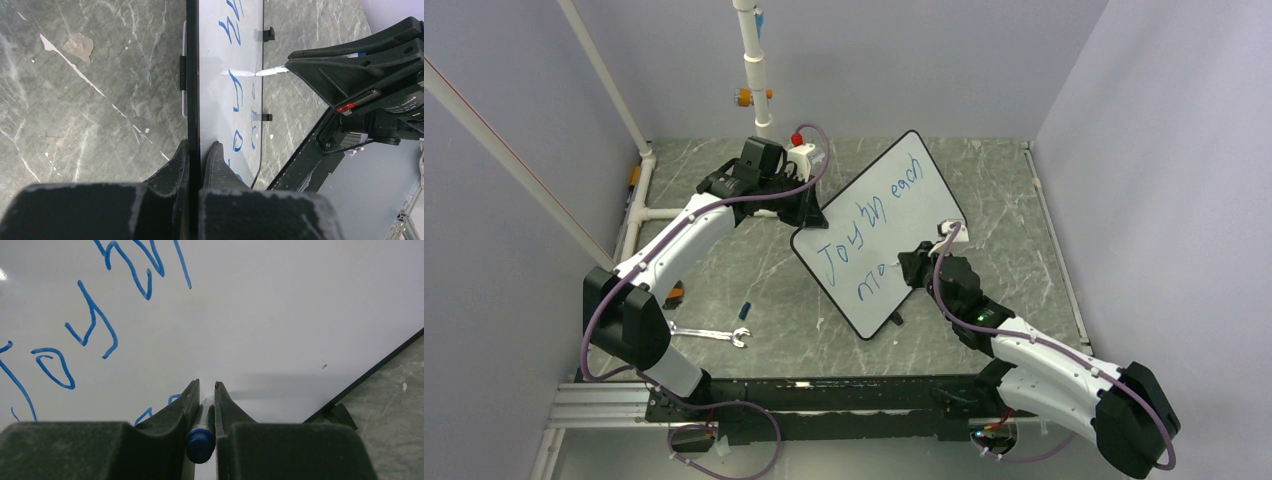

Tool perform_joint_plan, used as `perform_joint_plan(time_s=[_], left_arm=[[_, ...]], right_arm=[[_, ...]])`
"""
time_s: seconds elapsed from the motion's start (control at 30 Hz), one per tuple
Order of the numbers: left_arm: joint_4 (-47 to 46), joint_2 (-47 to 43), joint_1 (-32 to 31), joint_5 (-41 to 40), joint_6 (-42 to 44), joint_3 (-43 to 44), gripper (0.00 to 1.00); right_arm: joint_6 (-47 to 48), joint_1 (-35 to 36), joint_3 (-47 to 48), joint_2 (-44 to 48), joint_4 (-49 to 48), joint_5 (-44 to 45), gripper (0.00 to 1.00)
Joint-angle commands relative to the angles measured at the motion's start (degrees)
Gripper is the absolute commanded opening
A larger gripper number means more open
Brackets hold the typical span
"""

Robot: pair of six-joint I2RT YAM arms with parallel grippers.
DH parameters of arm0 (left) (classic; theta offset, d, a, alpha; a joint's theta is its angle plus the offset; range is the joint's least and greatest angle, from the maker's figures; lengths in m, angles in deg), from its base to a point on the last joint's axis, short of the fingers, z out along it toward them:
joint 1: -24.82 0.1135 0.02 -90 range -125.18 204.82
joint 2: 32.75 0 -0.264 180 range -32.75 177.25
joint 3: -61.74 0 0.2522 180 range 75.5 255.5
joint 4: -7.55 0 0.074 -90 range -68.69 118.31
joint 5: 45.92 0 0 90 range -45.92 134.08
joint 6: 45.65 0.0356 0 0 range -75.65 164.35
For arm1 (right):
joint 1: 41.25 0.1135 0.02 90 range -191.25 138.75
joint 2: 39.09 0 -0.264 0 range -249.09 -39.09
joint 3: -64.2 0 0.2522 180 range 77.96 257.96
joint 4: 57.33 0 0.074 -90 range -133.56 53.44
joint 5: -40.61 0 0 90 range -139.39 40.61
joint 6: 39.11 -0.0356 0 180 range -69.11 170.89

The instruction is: Write a sentence on the whiteboard

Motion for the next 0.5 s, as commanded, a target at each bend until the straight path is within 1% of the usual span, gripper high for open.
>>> perform_joint_plan(time_s=[0.0,0.47], left_arm=[[2.1,0.3,0.9,-19.3,11.2,0.0,0.0],[2.2,0.7,0.9,-19.5,11.3,0.1,0.0]], right_arm=[[1.0,-0.7,2.6,-1.1,-4.6,-0.5,0.0],[0.0,-2.1,2.4,-4.3,-7.5,-3.4,0.0]])
